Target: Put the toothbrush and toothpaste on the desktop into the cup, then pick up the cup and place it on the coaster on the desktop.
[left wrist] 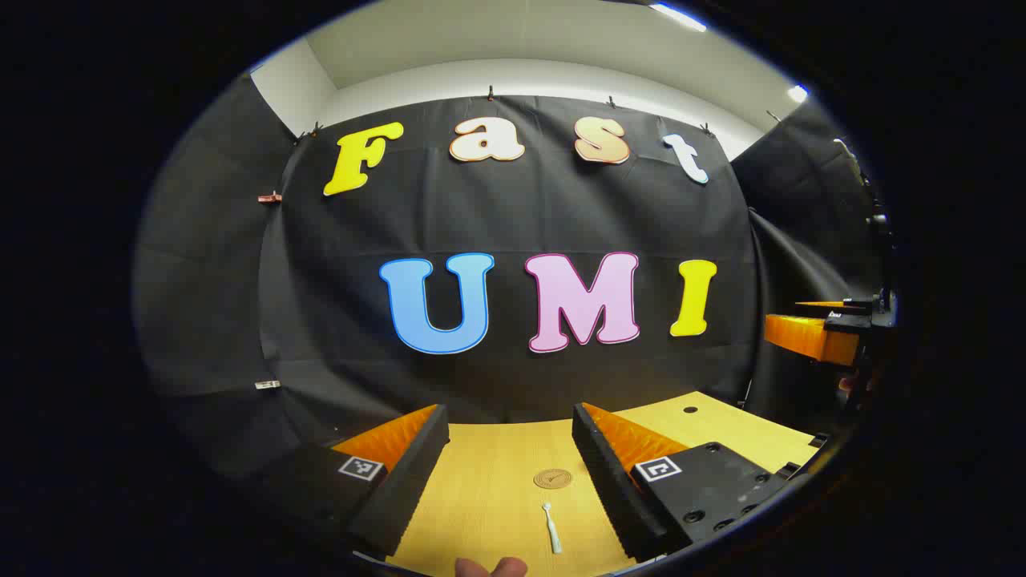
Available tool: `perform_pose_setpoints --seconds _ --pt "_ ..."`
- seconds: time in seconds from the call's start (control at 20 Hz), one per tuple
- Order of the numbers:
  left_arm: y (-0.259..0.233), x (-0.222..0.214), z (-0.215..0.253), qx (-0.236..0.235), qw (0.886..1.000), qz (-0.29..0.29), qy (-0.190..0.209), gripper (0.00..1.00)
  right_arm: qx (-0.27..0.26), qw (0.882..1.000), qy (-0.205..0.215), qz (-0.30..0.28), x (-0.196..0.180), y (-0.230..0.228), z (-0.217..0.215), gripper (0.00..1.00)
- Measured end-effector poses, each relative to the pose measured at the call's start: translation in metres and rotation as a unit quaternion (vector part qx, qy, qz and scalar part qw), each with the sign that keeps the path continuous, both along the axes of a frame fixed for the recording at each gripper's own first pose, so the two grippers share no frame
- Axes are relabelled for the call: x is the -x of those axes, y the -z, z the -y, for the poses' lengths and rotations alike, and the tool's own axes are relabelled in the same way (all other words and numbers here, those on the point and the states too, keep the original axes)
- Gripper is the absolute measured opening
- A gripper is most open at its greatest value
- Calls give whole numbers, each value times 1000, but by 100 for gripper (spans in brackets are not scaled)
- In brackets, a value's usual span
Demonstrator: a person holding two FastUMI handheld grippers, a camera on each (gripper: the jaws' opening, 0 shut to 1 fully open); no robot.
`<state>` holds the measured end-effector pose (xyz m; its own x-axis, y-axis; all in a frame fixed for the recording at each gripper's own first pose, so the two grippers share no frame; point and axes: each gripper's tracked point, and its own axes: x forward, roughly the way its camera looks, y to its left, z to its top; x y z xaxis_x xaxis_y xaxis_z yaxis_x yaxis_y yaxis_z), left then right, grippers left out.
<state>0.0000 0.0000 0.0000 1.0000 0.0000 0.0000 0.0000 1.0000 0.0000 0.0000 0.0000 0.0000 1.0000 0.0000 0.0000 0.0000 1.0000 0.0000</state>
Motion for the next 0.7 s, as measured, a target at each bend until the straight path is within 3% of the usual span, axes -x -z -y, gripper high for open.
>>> perform_pose_setpoints --seconds 0.05,0.15,0.7 --pt "0 -1 0 0 1000 -1 0 98 0 1000 -1 -1 0 0 0 97" --pt "-2 -4 1 0 1000 -1 -1 98 -3 1000 -2 -2 -2 2 -1 100" --pt "5 -8 7 -1 1000 -8 2 98 -6 1000 -3 -18 -6 8 -1 97"
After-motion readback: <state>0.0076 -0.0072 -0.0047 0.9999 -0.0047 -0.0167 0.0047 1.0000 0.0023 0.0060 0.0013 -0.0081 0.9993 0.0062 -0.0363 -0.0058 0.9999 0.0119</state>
